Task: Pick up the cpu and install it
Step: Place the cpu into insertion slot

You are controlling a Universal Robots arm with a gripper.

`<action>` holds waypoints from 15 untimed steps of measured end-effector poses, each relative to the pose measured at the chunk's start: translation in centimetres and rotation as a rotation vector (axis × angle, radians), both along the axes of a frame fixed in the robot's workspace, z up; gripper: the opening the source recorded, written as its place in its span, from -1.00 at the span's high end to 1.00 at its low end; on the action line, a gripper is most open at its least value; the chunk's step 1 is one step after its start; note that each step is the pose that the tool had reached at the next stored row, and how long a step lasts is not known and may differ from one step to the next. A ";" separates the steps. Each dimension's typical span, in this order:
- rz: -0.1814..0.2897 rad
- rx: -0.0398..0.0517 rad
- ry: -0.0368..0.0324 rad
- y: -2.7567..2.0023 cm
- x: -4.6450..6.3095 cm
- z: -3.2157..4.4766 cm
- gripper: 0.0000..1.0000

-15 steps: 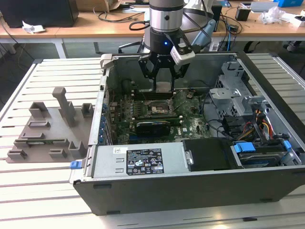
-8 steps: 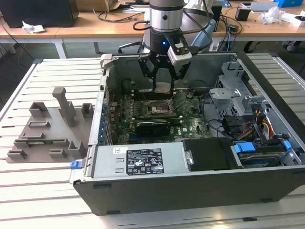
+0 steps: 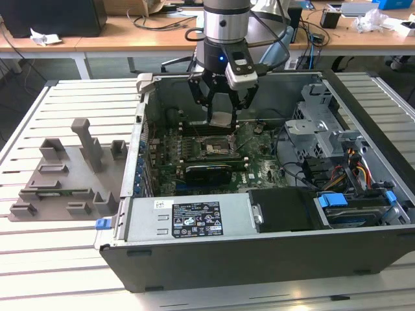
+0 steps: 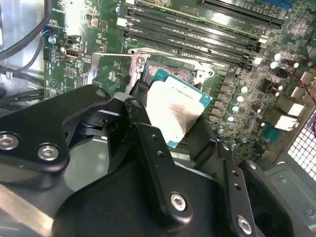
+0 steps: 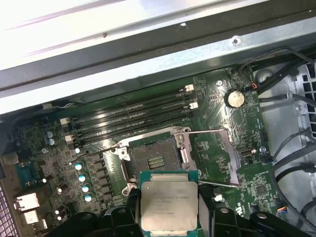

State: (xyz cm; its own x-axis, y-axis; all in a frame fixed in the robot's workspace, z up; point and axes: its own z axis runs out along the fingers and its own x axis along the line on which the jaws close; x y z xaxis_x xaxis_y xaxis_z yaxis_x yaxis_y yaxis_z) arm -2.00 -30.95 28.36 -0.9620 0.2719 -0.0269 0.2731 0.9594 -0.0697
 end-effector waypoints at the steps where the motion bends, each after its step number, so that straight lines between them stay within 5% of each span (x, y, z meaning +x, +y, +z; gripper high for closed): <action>1: -0.005 -0.0005 0.0000 0.00 0.0 0.00 -0.09; 15: -0.079 -0.0048 0.0000 0.00 0.0 -0.01 -0.09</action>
